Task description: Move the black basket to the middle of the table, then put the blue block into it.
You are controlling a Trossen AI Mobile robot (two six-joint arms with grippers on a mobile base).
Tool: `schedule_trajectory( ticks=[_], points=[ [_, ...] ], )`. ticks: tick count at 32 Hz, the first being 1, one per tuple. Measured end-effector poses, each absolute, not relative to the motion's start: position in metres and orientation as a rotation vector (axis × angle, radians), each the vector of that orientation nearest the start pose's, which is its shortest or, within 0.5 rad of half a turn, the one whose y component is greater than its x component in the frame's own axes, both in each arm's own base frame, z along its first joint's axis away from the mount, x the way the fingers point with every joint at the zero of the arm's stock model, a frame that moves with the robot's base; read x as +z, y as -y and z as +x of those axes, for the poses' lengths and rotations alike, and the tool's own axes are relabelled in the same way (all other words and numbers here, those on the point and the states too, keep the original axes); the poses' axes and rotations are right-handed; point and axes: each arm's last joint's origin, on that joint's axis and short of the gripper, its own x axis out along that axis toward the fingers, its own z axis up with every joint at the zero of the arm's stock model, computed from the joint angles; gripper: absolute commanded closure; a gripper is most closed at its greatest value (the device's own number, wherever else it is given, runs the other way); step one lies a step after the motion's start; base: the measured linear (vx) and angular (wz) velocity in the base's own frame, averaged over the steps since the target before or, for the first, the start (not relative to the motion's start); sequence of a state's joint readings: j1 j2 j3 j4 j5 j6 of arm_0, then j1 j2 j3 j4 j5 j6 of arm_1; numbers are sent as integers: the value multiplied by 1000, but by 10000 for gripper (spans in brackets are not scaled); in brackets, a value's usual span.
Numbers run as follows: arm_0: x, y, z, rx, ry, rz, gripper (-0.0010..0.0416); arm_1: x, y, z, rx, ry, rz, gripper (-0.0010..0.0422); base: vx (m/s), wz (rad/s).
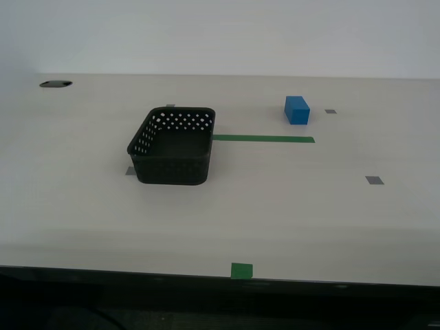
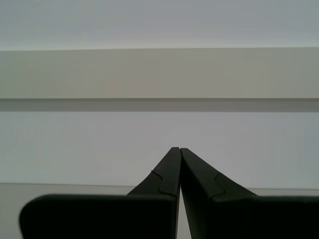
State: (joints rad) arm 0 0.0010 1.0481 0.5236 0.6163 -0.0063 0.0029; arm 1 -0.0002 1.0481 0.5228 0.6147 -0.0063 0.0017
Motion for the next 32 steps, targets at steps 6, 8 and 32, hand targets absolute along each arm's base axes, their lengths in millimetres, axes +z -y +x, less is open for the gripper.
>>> schedule_trajectory(
  ticks=[6, 8, 32],
  points=[
    [270, 0, 227, 7, 92, 3, 405, 270, 0, 227, 6, 89, 1, 412, 0, 0],
    [270, 0, 227, 7, 92, 3, 405, 270, 0, 227, 6, 89, 1, 412, 0, 0],
    [270, 0, 227, 7, 92, 3, 405, 270, 0, 227, 6, 88, 1, 412, 0, 0]
  ],
)
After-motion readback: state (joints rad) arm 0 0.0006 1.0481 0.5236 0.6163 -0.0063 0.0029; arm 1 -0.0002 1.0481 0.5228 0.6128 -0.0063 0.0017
